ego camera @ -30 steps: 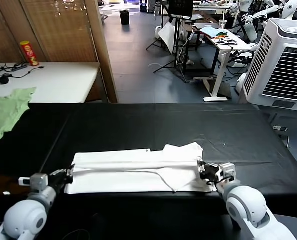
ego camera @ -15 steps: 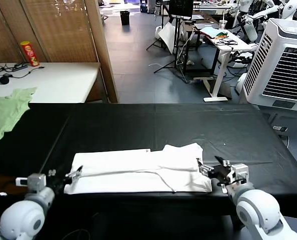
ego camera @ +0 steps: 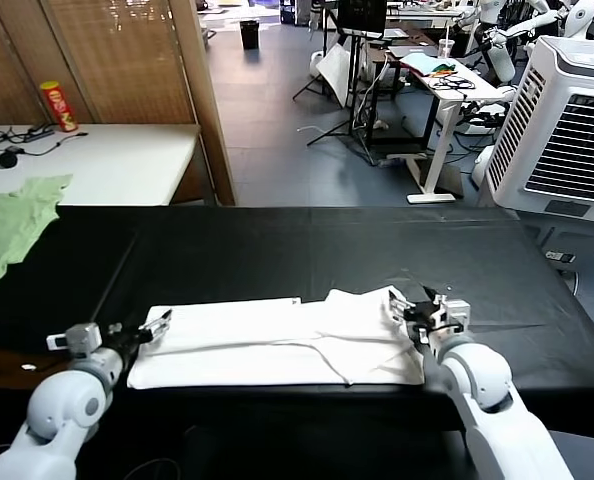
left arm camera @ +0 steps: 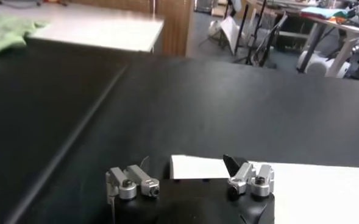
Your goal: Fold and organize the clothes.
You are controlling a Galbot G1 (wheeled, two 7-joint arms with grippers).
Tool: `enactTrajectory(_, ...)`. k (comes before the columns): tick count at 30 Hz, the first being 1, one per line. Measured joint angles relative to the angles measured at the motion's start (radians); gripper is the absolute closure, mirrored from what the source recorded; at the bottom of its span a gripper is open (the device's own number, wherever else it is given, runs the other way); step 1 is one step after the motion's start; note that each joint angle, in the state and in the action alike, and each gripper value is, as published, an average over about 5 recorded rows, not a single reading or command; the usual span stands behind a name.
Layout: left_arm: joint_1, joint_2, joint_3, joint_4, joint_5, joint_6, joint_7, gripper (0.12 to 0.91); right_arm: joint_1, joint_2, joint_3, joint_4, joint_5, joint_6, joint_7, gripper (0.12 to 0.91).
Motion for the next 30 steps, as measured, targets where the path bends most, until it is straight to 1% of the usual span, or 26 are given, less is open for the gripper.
enactTrajectory(2, -0.007, -0.002, 0.002, 0.017, 0.001, -0.007, 0.004, 0.271, 0.009, 0.012, -0.002, -0.018, -0.006, 0.001, -0.004, 0.388)
enactTrajectory(3, -0.011, -0.003, 0.002, 0.025, 0.001, -0.011, 0.005, 0.3, 0.012, 0.017, -0.002, -0.025, -0.009, 0.001, -0.005, 0.435)
enactTrajectory(5, -0.017, -0.004, 0.002, 0.04, 0.0, -0.019, 0.01, 0.386, 0.012, 0.028, -0.003, -0.034, -0.015, 0.003, -0.007, 0.513)
enactTrajectory(8, -0.021, -0.005, 0.0, 0.055, -0.003, -0.03, 0.025, 0.546, 0.008, 0.043, -0.004, -0.039, -0.028, 0.011, -0.008, 0.672)
enactTrajectory(9, -0.02, -0.004, 0.0, 0.057, -0.004, -0.033, 0.031, 0.596, 0.005, 0.046, -0.004, -0.04, -0.033, 0.014, -0.008, 0.735)
enactTrajectory(10, -0.02, -0.004, 0.001, 0.059, -0.004, -0.036, 0.039, 0.663, 0.003, 0.05, -0.003, -0.04, -0.039, 0.019, -0.007, 0.782)
enactTrajectory(12, -0.022, -0.005, 0.004, 0.061, 0.0, -0.045, 0.053, 0.763, -0.002, 0.056, -0.002, -0.039, -0.053, 0.029, -0.001, 0.858)
enactTrajectory(13, -0.024, -0.006, 0.006, 0.062, 0.004, -0.05, 0.059, 0.818, -0.004, 0.059, -0.001, -0.039, -0.061, 0.035, 0.005, 0.881)
enactTrajectory(14, -0.027, -0.008, 0.009, 0.064, 0.011, -0.056, 0.064, 0.856, -0.006, 0.062, 0.0, -0.04, -0.07, 0.041, 0.013, 0.89)
enactTrajectory(16, -0.035, -0.012, 0.015, 0.07, 0.034, -0.071, 0.074, 0.898, -0.007, 0.067, 0.001, -0.043, -0.087, 0.053, 0.032, 0.902)
enactTrajectory(20, -0.058, -0.021, 0.032, 0.09, 0.124, -0.113, 0.098, 0.904, -0.003, 0.076, 0.007, -0.047, -0.097, 0.059, 0.06, 0.902)
enactTrajectory(22, -0.074, -0.024, 0.043, 0.104, 0.177, -0.132, 0.107, 0.903, -0.004, 0.077, 0.012, -0.044, -0.097, 0.056, 0.058, 0.902)
enactTrajectory(25, -0.104, -0.028, 0.06, 0.127, 0.23, -0.148, 0.113, 0.903, -0.012, 0.071, 0.02, -0.034, -0.097, 0.047, 0.034, 0.893)
enactTrajectory(27, -0.12, -0.027, 0.066, 0.138, 0.245, -0.154, 0.118, 0.9, -0.023, 0.062, 0.027, -0.021, -0.096, 0.042, 0.005, 0.841)
enactTrajectory(28, -0.126, -0.025, 0.067, 0.141, 0.248, -0.157, 0.12, 0.896, -0.029, 0.056, 0.031, -0.012, -0.096, 0.041, -0.01, 0.799)
enactTrajectory(29, -0.131, -0.022, 0.067, 0.144, 0.249, -0.162, 0.123, 0.878, -0.037, 0.049, 0.035, -0.001, -0.096, 0.041, -0.023, 0.739)
enactTrajectory(30, -0.135, -0.018, 0.066, 0.147, 0.246, -0.167, 0.125, 0.843, -0.045, 0.042, 0.039, 0.011, -0.095, 0.041, -0.033, 0.689)
